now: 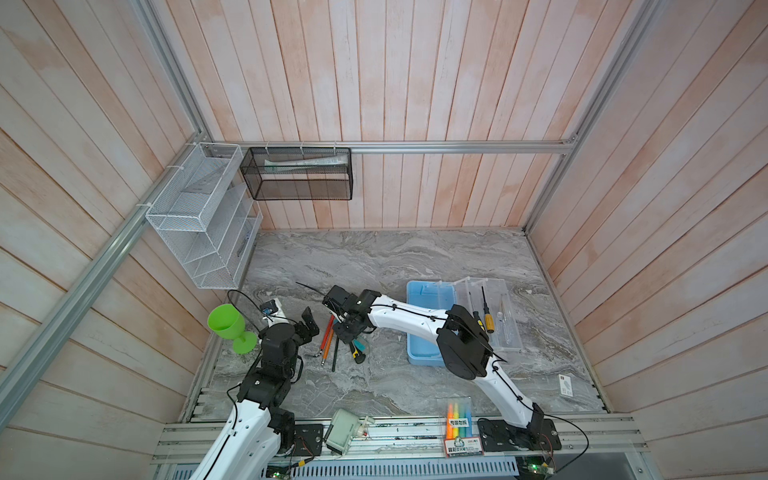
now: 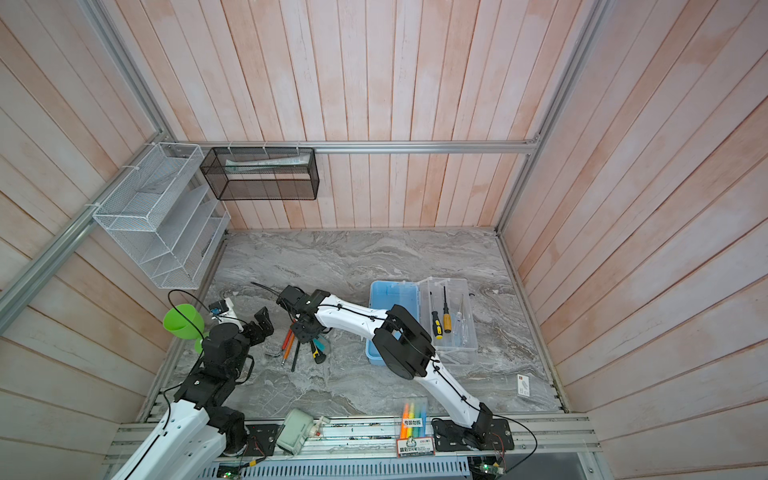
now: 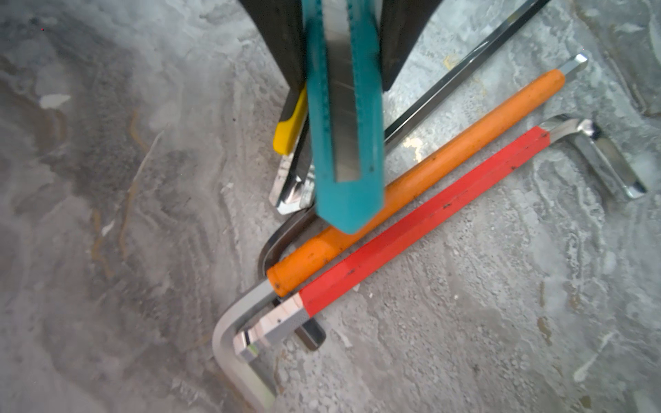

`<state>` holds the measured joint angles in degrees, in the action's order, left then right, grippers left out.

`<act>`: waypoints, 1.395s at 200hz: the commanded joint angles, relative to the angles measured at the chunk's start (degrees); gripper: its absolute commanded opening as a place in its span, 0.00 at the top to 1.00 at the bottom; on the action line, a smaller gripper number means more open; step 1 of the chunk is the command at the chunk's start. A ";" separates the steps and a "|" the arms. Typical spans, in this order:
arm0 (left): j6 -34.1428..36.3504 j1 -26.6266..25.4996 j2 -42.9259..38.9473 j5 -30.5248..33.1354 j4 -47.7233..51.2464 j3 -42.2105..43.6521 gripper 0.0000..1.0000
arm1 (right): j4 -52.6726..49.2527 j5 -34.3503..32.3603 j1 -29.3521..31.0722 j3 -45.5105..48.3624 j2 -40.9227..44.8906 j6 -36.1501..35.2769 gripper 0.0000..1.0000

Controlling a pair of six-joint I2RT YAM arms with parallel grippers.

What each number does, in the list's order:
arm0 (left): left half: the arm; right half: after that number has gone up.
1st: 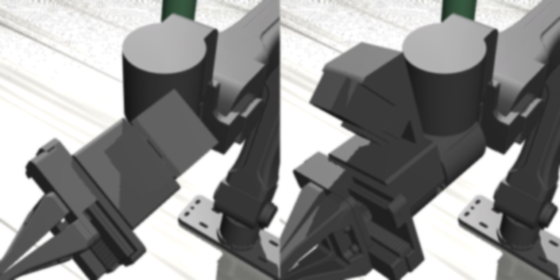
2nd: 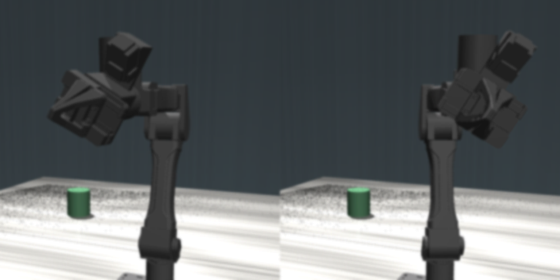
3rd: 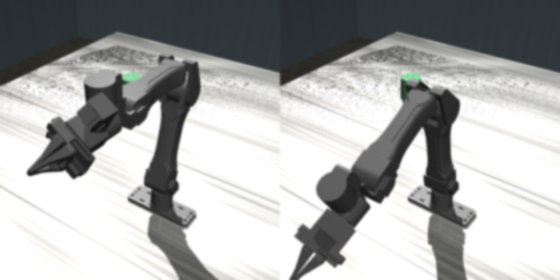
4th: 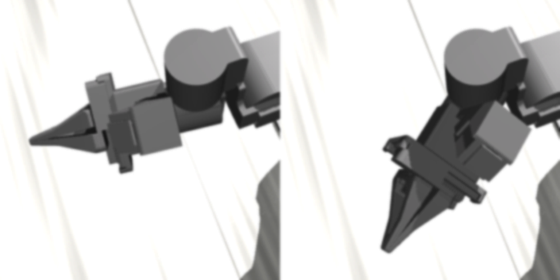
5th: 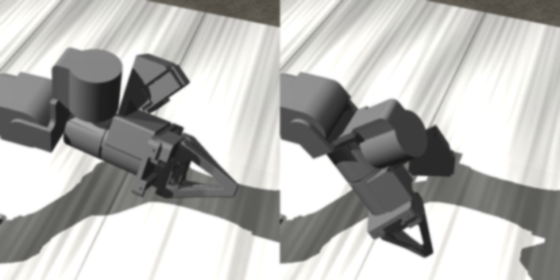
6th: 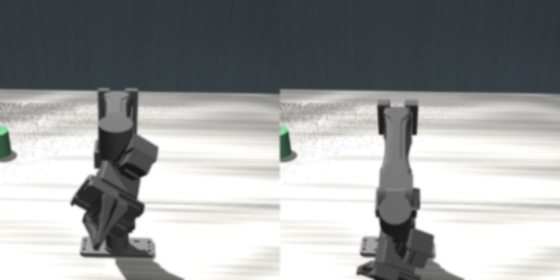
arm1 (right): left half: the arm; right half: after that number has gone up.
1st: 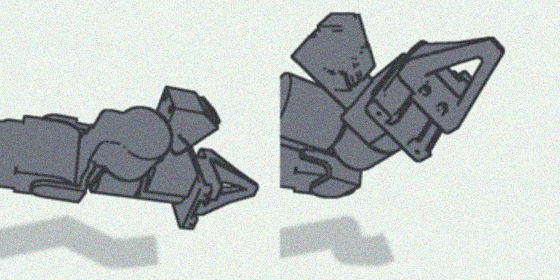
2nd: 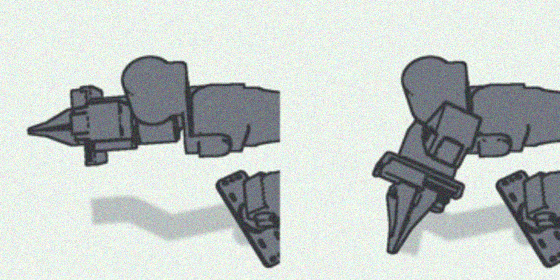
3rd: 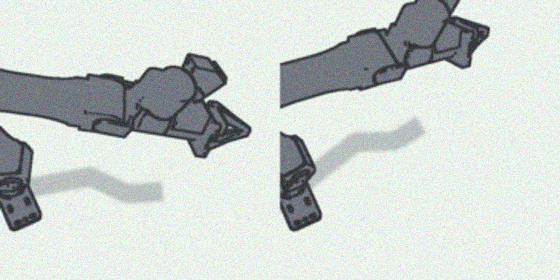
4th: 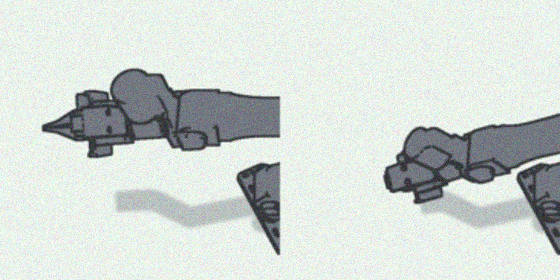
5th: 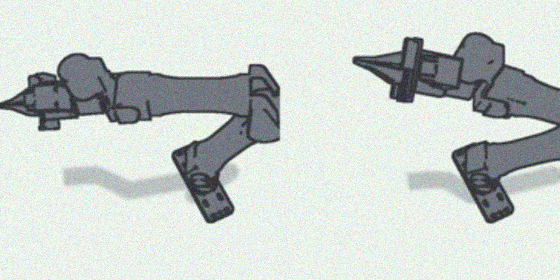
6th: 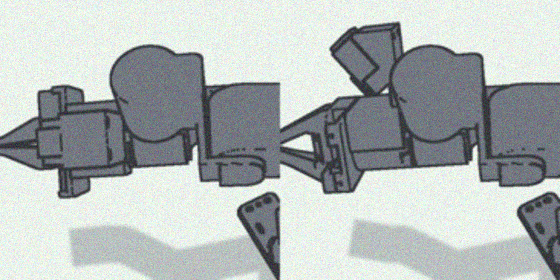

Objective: Pack the tool kit
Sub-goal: 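Lower the right gripper onto the teal box cutter and close it, then lift the teal box cutter and carry it toward the box with the right gripper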

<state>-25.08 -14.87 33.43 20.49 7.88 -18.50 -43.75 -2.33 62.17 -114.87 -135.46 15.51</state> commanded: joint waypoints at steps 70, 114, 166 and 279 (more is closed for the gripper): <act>-0.81 0.37 -2.62 1.52 1.09 1.61 0.00 | -0.44 0.06 -0.95 -0.49 1.38 0.80 0.95; -0.67 0.37 -2.66 1.44 1.01 1.56 0.00 | 3.20 1.28 -2.50 4.26 7.07 2.21 0.98; -0.06 0.42 -1.07 0.35 0.15 1.23 0.00 | 4.45 -2.42 -4.97 13.95 16.34 4.63 1.00; 0.30 0.37 -0.60 -0.10 -0.07 1.23 0.00 | -2.14 -1.87 -6.20 10.81 8.94 -4.43 0.41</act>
<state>-25.26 -14.72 32.99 21.02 8.16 -17.76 -42.33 -1.78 56.10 -99.74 -123.13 12.34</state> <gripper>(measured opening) 0.997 0.576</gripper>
